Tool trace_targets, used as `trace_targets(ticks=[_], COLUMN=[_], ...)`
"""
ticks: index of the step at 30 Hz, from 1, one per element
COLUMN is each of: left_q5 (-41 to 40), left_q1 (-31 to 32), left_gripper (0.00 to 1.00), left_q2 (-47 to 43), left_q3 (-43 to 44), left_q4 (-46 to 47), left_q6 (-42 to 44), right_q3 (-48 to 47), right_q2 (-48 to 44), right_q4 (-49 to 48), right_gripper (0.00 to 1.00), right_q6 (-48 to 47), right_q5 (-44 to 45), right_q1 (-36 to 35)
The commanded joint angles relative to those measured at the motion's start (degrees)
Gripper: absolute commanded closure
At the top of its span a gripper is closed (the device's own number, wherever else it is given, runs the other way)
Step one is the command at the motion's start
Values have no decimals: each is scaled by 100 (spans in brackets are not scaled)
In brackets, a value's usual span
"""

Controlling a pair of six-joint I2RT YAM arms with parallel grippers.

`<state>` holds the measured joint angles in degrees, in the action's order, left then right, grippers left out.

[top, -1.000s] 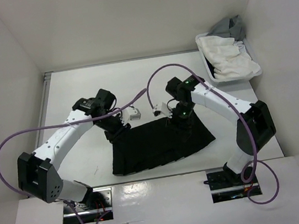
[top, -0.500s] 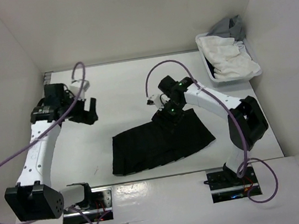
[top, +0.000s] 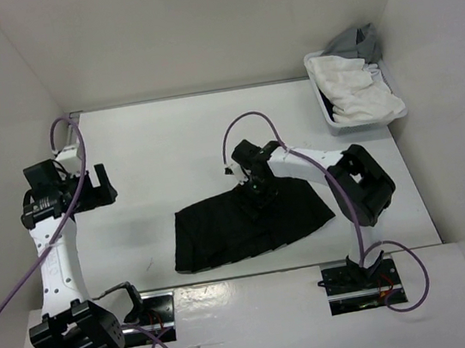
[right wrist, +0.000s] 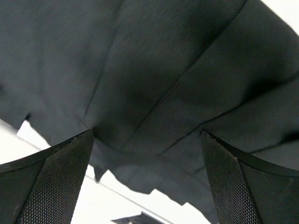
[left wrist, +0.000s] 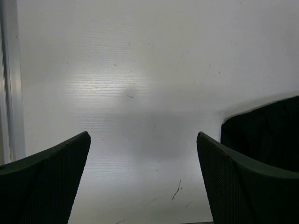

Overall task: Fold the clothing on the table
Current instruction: Fold the skirt

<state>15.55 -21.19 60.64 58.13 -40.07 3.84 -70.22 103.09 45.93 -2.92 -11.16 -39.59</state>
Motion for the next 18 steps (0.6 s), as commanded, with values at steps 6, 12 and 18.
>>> trace_targets(ticks=[6, 12, 18], left_q5=[273, 273, 326], left_q1=[-394, -456, -456], left_gripper=[0, 0, 0], left_q2=[-193, -193, -140], left_q3=[-100, -153, -153], left_q4=[316, 316, 316], left_q6=[-102, -102, -102], right_q3=[-97, -501, -1380], right_q2=[1027, 1310, 1748], right_q4=[-752, -875, -1025], right_gripper=[1, 1, 1], right_q6=[687, 977, 1215], right_q5=[203, 605, 1292], right_q1=[4, 4, 4])
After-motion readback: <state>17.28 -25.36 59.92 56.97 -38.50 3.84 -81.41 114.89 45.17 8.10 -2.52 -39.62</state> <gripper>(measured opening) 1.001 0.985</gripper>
